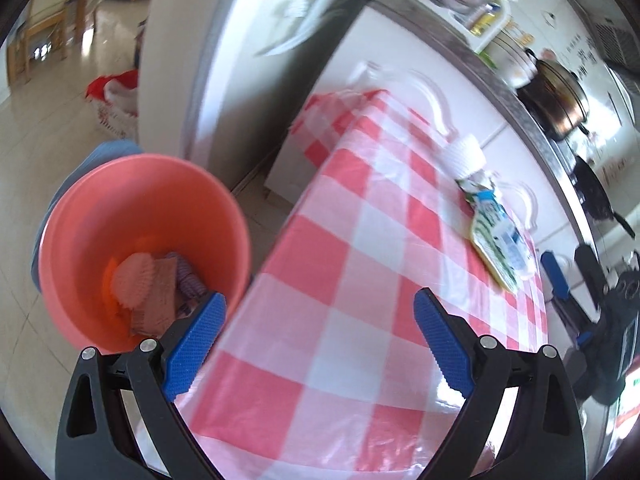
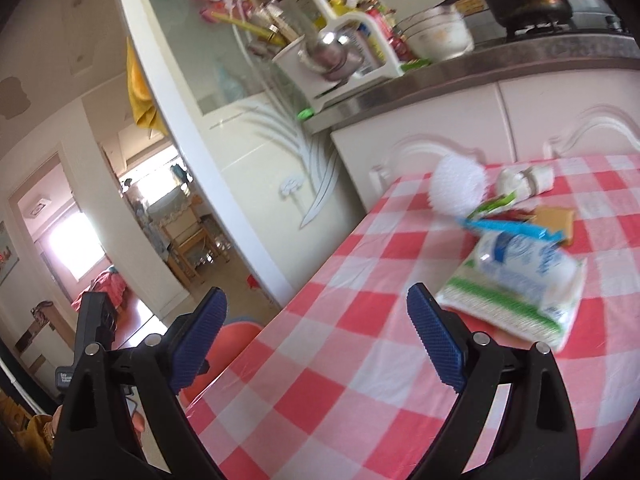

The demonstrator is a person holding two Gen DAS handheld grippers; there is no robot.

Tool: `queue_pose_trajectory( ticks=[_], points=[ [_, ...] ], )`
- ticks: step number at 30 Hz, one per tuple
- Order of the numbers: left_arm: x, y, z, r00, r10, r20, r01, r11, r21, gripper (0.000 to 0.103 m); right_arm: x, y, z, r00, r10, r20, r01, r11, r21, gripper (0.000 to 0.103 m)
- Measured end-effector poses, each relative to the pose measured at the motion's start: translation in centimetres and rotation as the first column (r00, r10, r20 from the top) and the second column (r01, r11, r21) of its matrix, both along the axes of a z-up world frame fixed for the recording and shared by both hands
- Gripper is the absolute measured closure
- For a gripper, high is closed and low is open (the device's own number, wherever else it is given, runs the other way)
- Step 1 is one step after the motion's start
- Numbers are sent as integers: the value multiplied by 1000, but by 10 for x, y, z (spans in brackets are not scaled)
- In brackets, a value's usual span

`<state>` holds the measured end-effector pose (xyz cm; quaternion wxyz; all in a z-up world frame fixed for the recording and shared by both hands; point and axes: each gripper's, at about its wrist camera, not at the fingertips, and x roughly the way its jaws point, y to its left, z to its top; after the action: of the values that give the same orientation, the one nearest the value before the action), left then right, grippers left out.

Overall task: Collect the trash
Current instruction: 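Move both grippers back toward the remaining trash on the table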

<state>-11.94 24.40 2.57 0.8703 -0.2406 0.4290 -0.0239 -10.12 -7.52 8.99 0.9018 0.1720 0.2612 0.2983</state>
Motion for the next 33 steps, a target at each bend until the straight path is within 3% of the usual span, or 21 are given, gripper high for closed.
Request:
queue_pose_trajectory(
  ticks=[6,11,15,25,33],
  points=[
    [7,-37,10,996,-86,18,86,996,30,9,6,-59,9,991,-125,36,124,992,30,11],
    [13,-67,13,989,-147,0,146,988,56,9,17,-108,2,978,-209,-13,209,974,83,11],
    [15,-86,14,983,-181,-17,182,981,68,9,27,-136,-6,967,-248,-51,252,965,73,11],
    [26,-129,18,961,-272,-43,275,956,98,9,52,-159,-30,959,-257,-118,258,966,-10,11],
    [66,-158,41,949,-312,36,302,938,172,9,59,-177,-53,945,-269,-187,285,957,61,11]
  ],
)
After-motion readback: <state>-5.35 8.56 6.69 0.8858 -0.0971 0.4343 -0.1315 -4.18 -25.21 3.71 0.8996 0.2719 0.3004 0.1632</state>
